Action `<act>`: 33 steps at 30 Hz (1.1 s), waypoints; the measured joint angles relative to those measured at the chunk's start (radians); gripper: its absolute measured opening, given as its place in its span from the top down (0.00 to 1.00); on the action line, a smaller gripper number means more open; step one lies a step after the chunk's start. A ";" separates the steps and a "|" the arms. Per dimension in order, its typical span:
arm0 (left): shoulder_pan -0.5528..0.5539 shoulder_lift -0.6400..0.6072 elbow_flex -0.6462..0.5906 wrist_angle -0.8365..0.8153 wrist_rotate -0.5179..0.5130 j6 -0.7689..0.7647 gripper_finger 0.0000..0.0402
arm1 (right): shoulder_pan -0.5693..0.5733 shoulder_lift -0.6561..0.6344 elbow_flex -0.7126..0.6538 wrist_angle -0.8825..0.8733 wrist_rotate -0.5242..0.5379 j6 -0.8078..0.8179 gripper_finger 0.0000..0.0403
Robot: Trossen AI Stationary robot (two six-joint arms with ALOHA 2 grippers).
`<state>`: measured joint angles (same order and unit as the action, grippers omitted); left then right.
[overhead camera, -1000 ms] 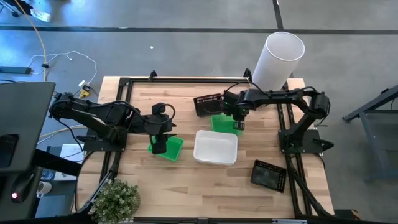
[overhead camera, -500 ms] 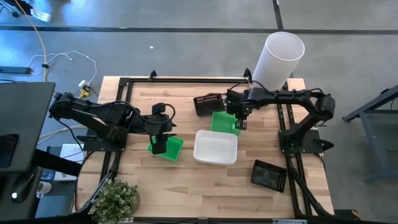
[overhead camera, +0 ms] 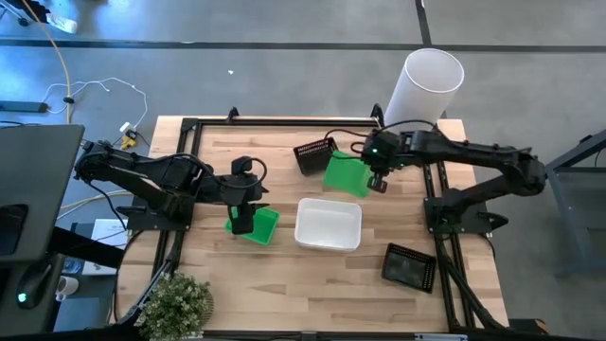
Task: Stack baskets by color
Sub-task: Stack the right green bin on the green bin
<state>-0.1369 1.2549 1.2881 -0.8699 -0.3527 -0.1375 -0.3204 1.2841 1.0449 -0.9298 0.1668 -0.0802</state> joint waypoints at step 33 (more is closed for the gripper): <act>-0.020 0.000 0.000 -0.001 0.002 0.100 0.63 | 0.340 -0.190 0.000 0.343 0.040 0.397 1.00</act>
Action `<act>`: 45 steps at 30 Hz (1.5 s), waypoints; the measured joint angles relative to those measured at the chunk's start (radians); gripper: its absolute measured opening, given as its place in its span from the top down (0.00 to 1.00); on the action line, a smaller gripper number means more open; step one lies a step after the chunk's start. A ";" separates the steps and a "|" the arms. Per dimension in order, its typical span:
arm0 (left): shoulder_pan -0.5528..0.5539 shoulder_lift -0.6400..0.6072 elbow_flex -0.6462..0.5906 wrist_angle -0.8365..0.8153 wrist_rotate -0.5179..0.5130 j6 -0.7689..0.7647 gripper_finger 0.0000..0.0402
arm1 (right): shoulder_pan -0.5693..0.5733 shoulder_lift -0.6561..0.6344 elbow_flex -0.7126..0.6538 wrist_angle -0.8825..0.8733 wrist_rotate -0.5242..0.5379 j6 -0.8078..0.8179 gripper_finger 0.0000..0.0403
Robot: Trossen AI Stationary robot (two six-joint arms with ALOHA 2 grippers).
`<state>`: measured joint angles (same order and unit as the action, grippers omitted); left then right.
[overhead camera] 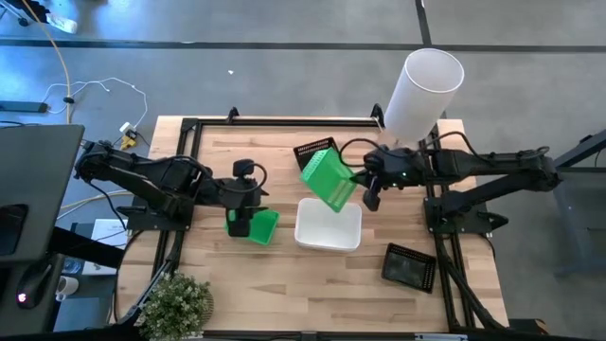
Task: Stack baskets by color
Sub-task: Stack the right green bin on the green bin
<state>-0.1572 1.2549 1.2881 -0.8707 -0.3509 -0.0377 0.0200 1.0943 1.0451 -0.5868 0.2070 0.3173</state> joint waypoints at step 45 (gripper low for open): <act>-0.330 0.000 0.000 -0.233 0.003 -0.363 0.63 | 0.205 0.618 0.759 -0.422 -0.053 0.144 1.00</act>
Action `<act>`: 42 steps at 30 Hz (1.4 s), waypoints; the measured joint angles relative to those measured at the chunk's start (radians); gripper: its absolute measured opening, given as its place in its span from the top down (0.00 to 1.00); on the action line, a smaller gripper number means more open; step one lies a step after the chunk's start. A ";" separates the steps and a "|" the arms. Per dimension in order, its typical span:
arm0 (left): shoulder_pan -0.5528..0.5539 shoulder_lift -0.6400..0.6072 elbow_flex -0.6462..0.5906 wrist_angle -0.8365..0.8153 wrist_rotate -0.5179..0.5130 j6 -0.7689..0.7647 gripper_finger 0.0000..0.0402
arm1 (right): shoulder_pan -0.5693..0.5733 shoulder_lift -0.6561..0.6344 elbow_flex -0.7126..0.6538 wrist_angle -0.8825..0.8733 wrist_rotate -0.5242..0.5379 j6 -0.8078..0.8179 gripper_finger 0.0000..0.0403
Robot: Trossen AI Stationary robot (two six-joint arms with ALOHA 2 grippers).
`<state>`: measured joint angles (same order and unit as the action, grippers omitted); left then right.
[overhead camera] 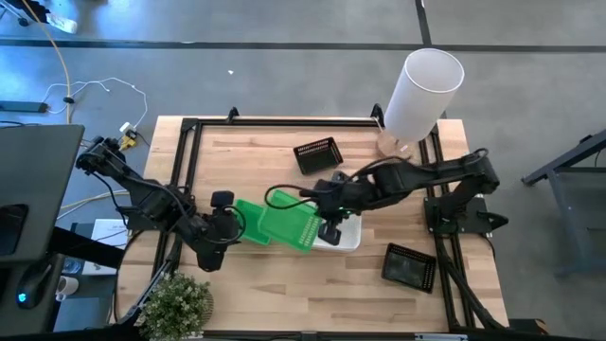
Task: Stack baskets by color
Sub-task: Stack the right green bin on the green bin
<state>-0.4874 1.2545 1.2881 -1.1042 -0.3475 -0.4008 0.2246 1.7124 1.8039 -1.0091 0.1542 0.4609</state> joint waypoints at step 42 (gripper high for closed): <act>0.172 0.060 0.085 0.083 -0.135 0.536 0.63 | -0.204 0.194 0.221 -0.284 -0.237 0.082 1.00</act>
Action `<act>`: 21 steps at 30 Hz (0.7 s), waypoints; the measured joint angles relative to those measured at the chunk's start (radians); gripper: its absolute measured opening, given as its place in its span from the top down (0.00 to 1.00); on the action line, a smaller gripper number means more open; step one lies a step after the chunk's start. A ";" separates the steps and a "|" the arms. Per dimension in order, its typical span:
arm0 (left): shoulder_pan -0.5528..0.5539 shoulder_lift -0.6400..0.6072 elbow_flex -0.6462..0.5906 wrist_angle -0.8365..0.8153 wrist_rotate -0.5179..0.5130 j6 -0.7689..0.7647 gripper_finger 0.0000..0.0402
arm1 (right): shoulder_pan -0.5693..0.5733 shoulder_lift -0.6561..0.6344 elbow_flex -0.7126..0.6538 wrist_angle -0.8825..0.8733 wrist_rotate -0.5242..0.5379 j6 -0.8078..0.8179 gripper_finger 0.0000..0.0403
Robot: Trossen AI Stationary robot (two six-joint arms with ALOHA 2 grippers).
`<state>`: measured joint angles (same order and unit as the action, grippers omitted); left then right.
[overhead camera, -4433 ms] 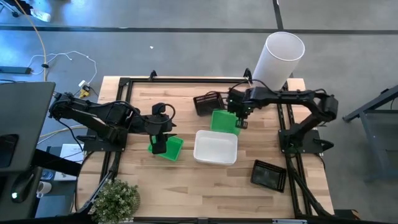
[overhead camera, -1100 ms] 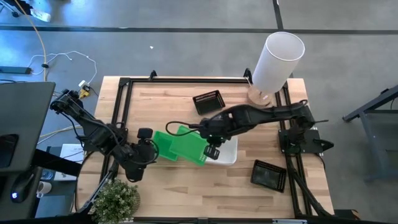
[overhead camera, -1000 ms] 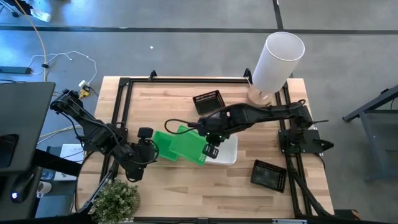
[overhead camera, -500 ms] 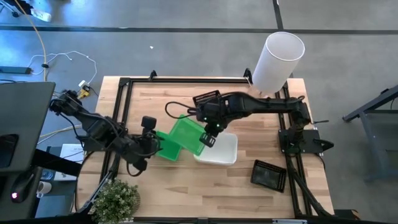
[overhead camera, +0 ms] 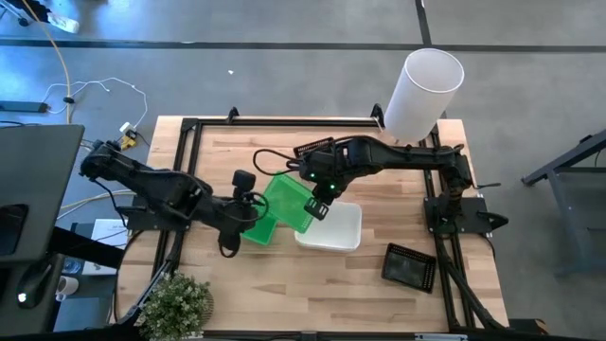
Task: Stack baskets by color
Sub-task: Stack the right green bin on the green bin
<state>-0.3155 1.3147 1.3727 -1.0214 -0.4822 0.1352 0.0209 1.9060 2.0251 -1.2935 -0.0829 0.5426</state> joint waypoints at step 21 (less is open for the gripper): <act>0.055 0.116 -0.001 -0.003 0.045 0.026 0.78 | 0.001 0.000 -0.001 -0.009 -0.026 -0.002 1.00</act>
<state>-0.2600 1.4307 1.3713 -1.0245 -0.4376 0.1613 0.0219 1.9057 2.0243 -1.3022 -0.1089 0.5404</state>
